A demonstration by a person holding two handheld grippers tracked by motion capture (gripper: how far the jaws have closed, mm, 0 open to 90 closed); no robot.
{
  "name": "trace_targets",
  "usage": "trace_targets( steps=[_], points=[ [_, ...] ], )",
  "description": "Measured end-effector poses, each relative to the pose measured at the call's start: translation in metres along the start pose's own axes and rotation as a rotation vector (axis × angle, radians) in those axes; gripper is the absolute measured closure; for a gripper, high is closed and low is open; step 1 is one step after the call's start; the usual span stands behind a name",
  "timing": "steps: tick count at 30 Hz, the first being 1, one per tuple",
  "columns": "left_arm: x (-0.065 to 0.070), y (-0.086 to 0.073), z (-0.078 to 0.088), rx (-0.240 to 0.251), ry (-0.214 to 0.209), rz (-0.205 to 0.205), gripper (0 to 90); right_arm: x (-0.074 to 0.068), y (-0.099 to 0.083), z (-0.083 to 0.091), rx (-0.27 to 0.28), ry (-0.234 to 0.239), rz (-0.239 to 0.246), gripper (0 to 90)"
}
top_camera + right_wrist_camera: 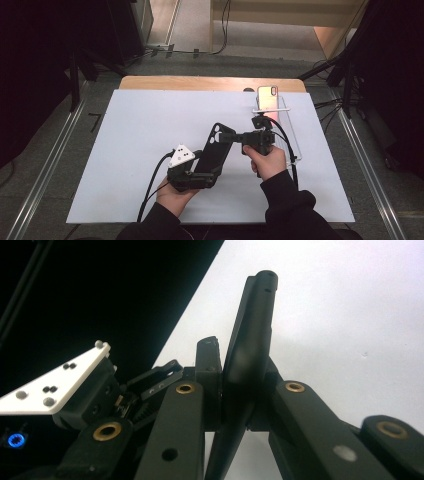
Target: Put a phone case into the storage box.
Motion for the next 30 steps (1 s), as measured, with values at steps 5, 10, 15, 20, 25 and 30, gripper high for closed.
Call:
trace_targets(
  steps=[5,10,15,20,25,30],
  points=[
    [0.0,0.003,0.001,-0.008,-0.017,-0.005,12.4,-0.006,0.001,0.003,0.001,-0.004,0.028,78.1],
    [-0.003,0.004,-0.002,-0.059,-0.022,0.036,7.7,-0.006,0.001,0.006,0.005,-0.031,0.041,78.1],
    [-0.005,0.004,-0.001,-0.106,-0.027,0.029,7.7,-0.005,0.001,0.009,0.015,-0.068,0.051,78.1],
    [-0.009,0.005,0.001,-0.154,-0.069,0.055,7.9,-0.006,0.0,0.01,0.026,-0.155,0.083,78.1],
    [-0.012,0.008,0.003,-0.18,-0.065,0.05,8.2,-0.01,-0.001,0.009,0.018,-0.234,0.134,78.0],
    [-0.017,0.012,0.009,-0.199,-0.065,0.037,13.4,-0.014,-0.003,0.006,0.001,-0.324,0.217,78.0]
  ],
)
Point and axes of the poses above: each handheld gripper's, and its own axes: z roughly backward along the jaws, y roughly out of its top, x roughly to its right, the point moved 3 cm from there along -z, roughly forward along the jaws, and after that the axes turned 13 degrees about -x, right-handed, at the moved point
